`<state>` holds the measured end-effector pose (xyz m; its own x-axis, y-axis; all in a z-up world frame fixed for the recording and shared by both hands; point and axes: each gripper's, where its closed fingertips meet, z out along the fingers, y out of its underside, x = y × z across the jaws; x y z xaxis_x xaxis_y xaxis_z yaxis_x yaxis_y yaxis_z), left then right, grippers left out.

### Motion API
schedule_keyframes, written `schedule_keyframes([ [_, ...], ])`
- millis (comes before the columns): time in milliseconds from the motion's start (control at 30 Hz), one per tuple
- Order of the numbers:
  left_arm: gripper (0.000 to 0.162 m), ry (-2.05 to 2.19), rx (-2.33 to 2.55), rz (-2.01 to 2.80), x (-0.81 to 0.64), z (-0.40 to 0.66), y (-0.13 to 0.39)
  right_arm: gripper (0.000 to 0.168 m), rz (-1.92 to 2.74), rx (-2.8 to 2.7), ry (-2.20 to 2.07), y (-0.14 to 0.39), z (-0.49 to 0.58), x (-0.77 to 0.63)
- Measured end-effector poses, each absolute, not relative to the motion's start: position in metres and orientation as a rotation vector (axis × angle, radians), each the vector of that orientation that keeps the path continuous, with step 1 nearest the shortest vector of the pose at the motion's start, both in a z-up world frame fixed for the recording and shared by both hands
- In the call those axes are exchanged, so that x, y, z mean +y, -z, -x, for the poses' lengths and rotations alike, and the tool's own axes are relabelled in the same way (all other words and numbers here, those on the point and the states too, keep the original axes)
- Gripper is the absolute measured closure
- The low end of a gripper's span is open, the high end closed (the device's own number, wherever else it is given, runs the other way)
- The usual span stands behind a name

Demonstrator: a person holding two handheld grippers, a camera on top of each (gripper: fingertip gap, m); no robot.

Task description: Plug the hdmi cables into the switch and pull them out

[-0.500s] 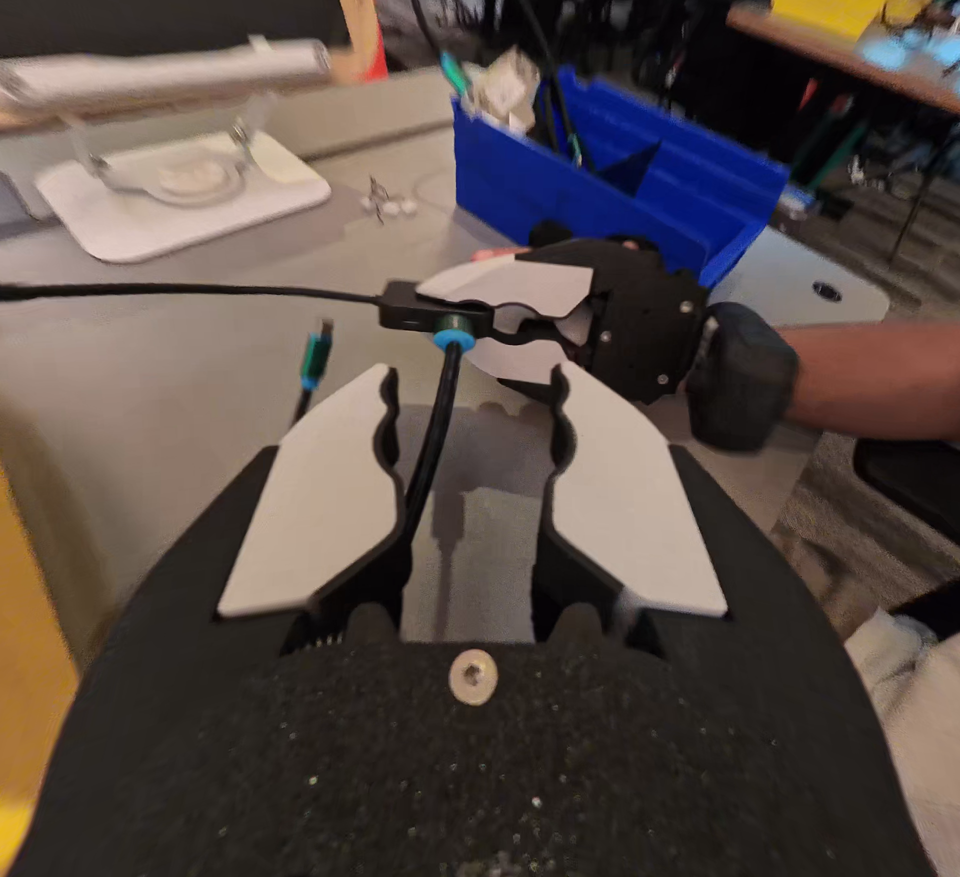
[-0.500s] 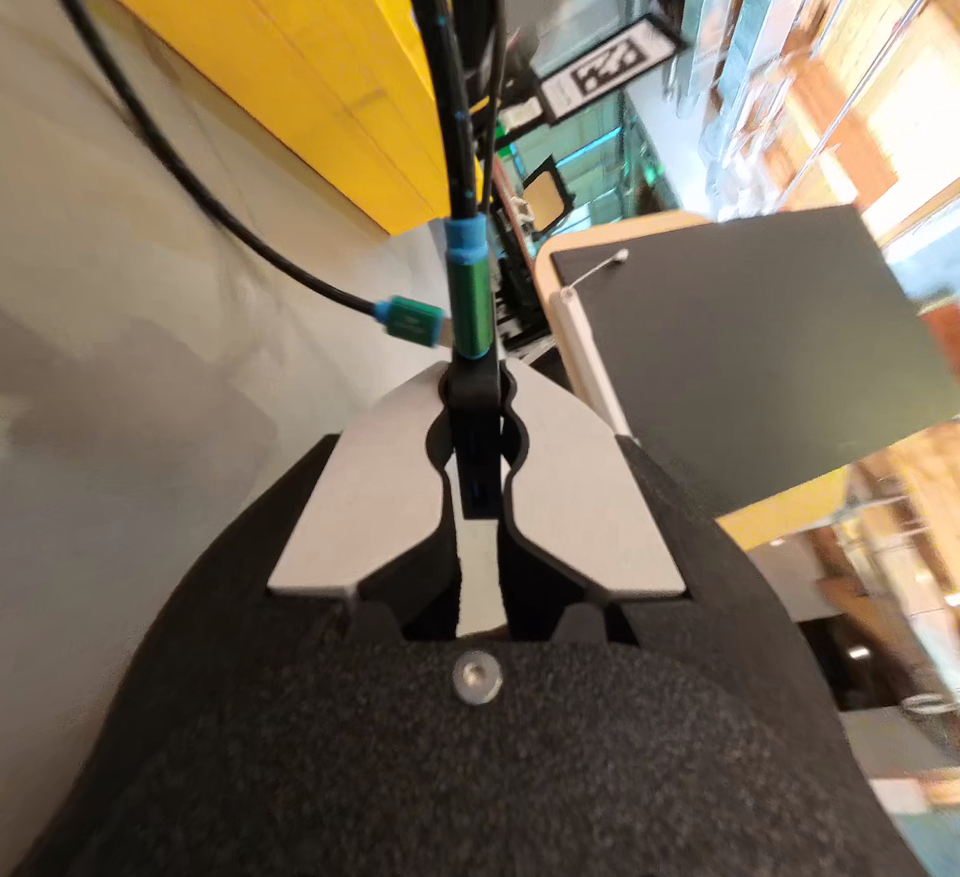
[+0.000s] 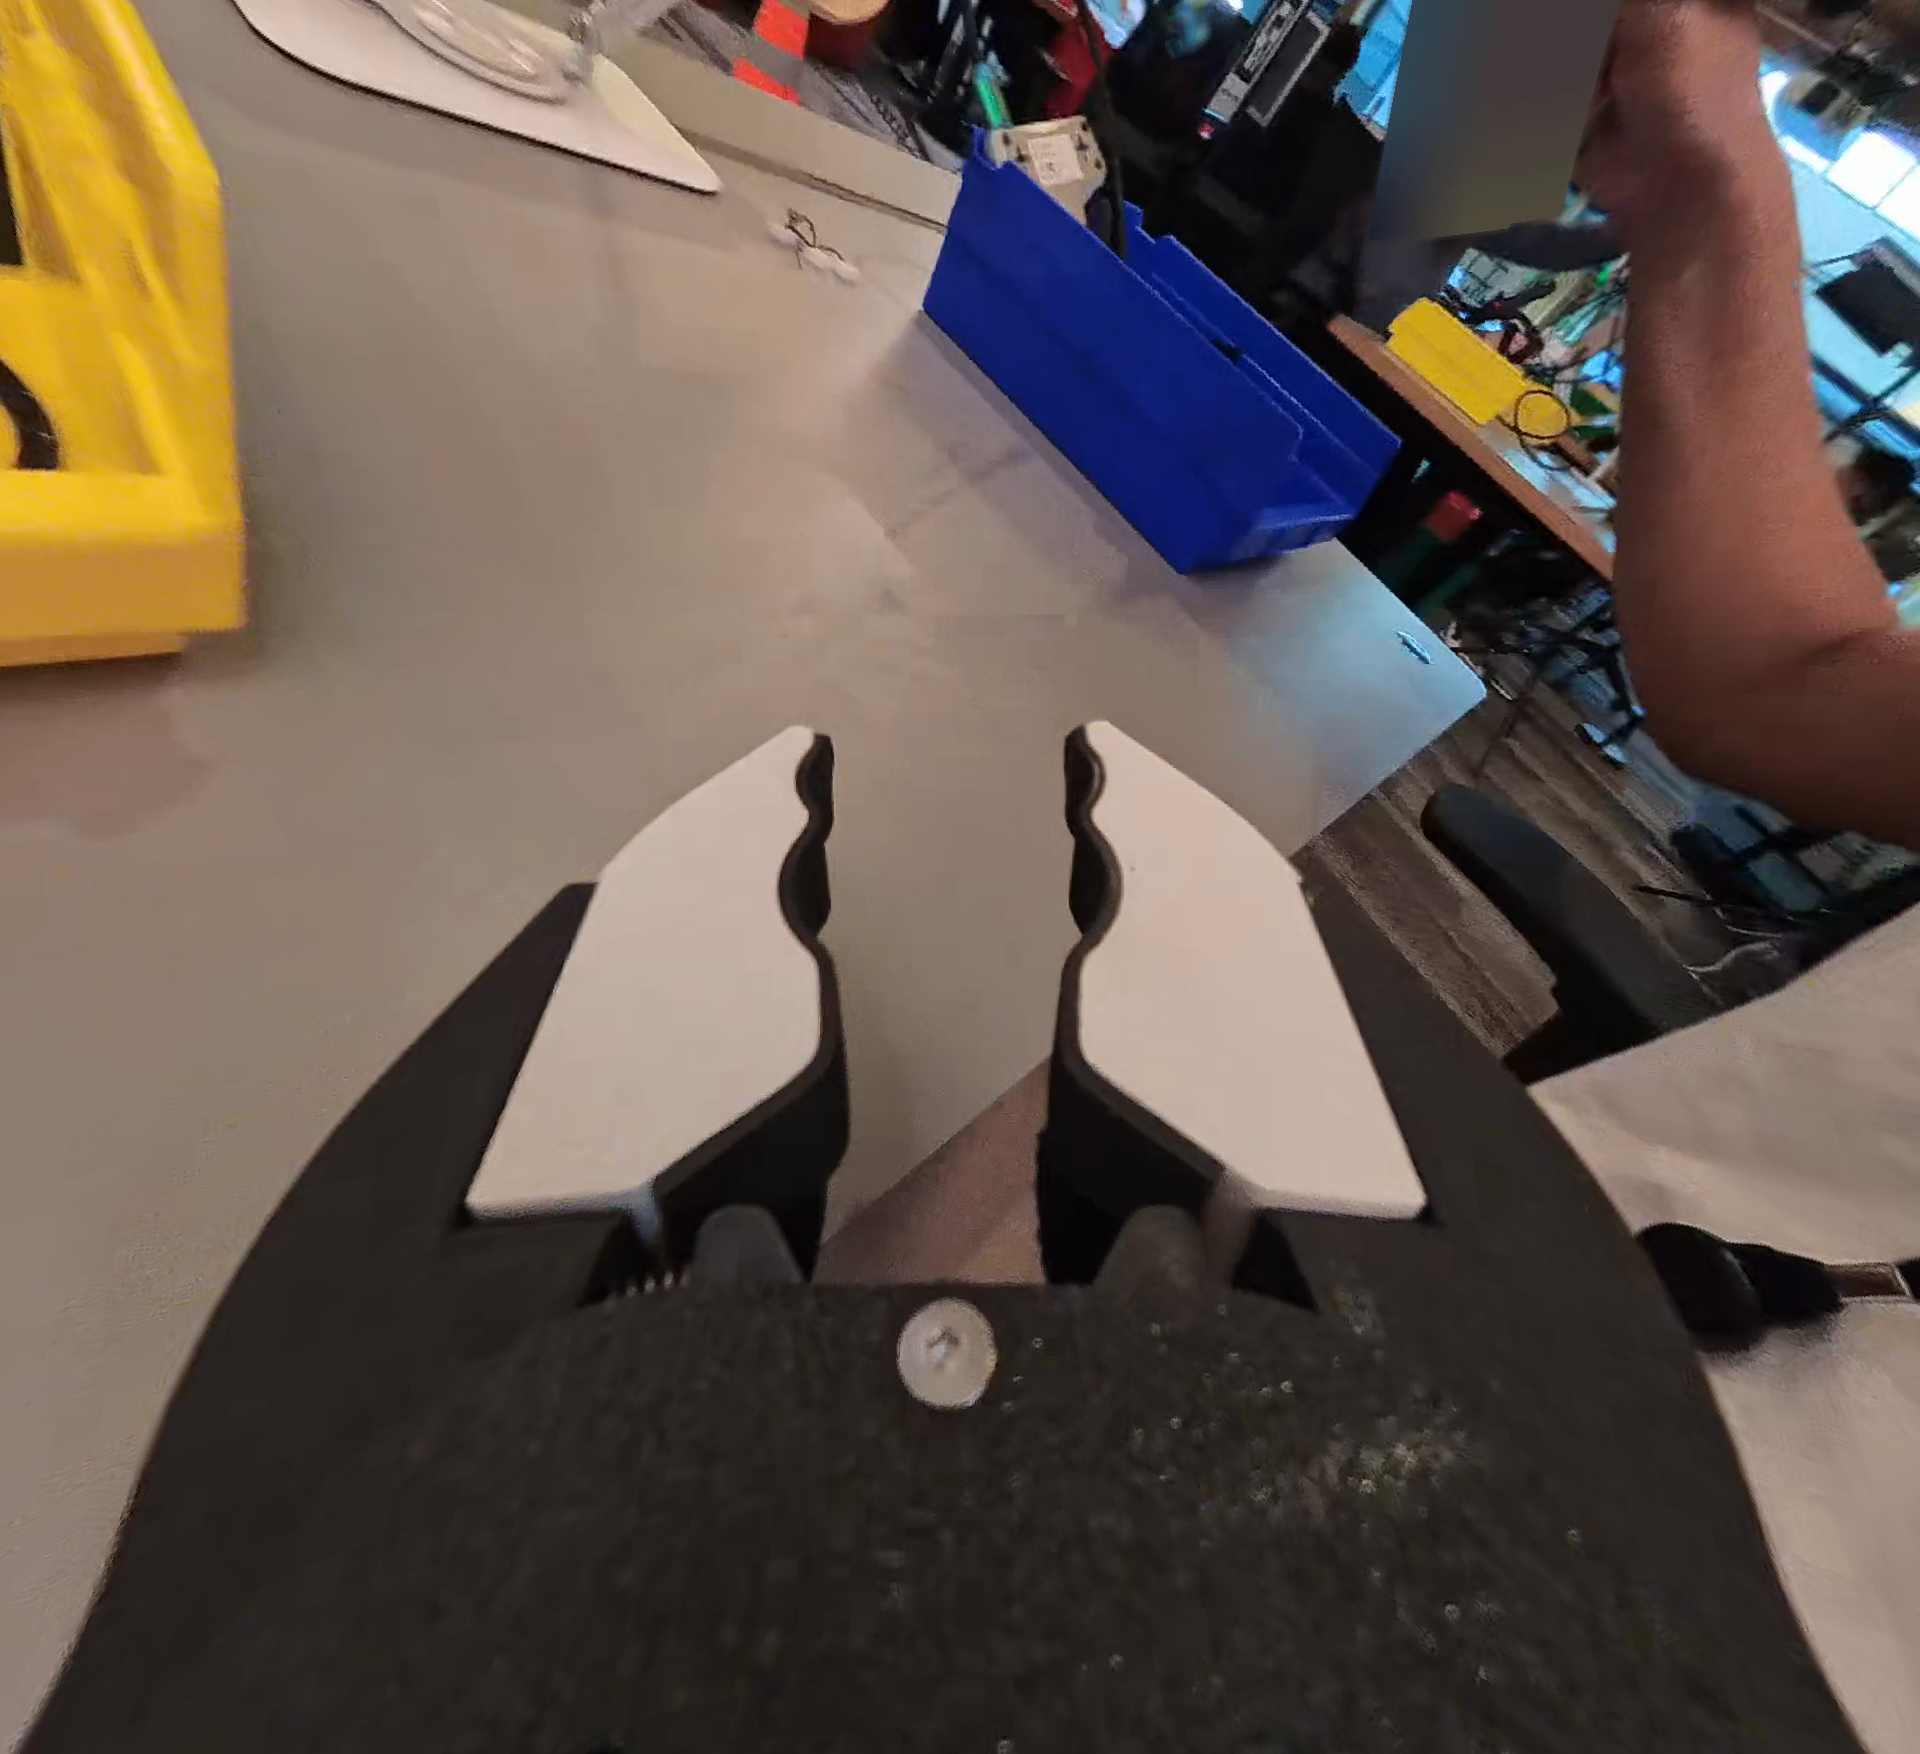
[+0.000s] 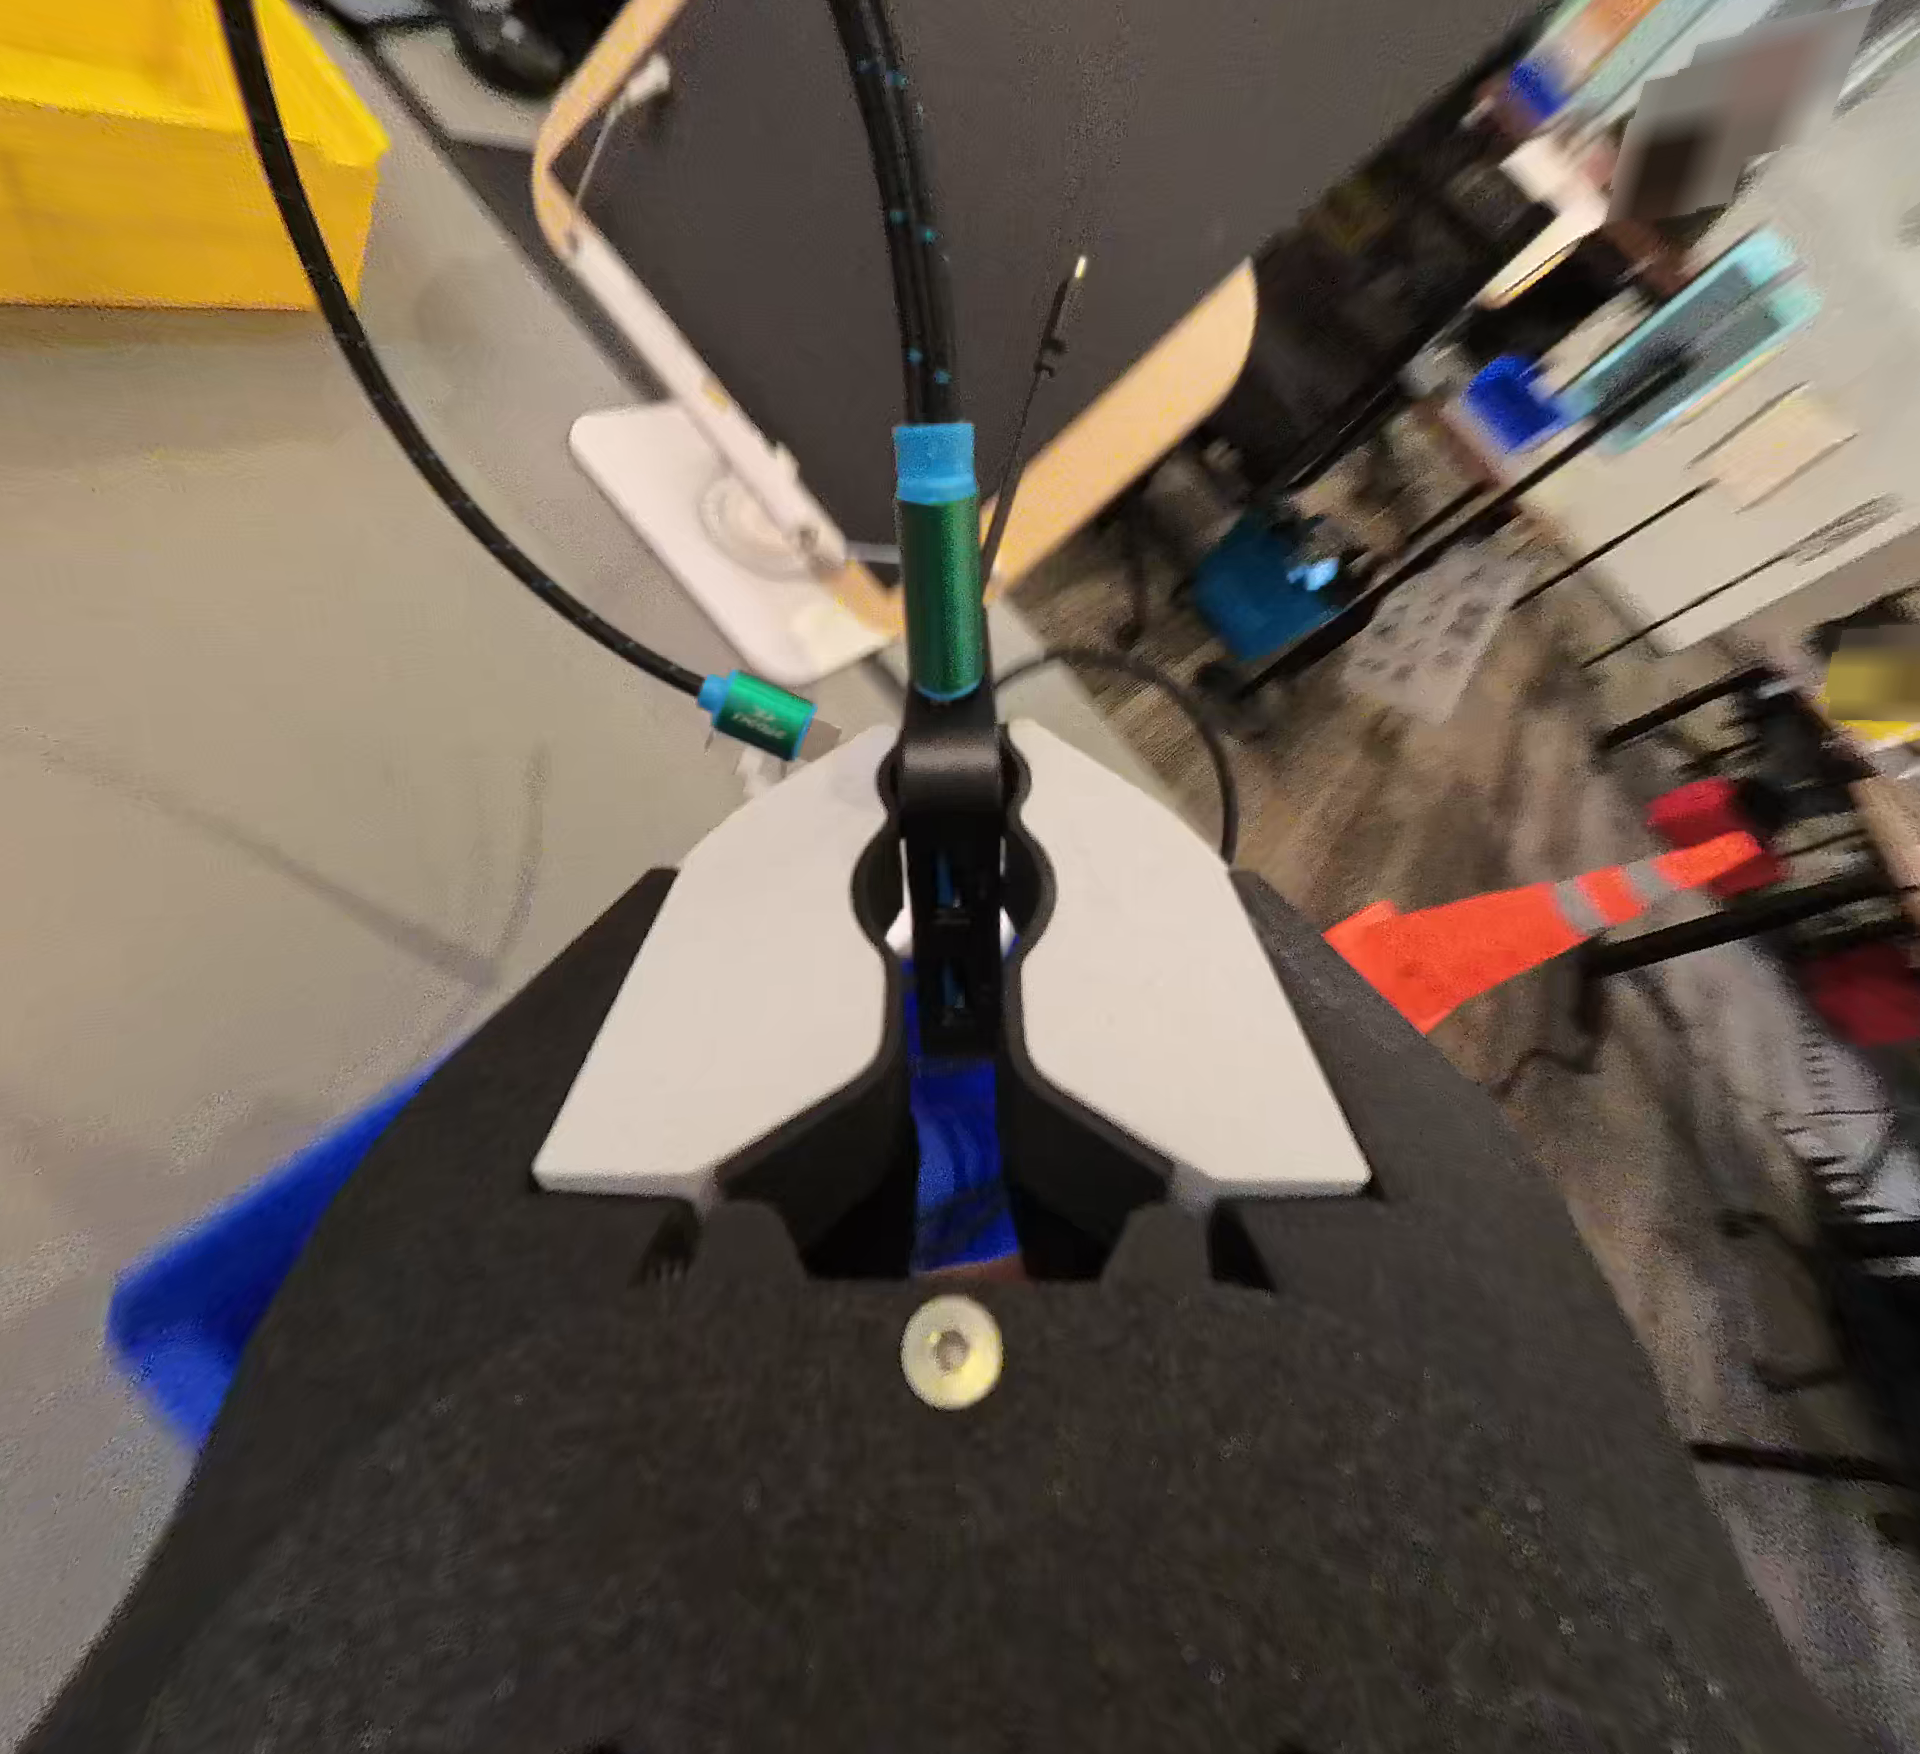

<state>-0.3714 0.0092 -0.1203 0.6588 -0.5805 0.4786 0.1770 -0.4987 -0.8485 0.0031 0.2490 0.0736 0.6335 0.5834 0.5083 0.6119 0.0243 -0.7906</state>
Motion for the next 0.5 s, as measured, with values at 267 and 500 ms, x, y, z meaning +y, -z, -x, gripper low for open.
schedule_keyframes([
  [267, 0.119, 0.946, 0.472, 1.949, 0.005, 0.346, 0.134, 0.155, 2.21, -0.998, 0.012, -0.058, -0.15, 0.27],
  [500, 0.119, 0.956, 0.502, 1.968, 0.006, 0.337, 0.139, 0.156, 2.636, -1.311, -0.033, -0.025, -0.147, 0.255],
])
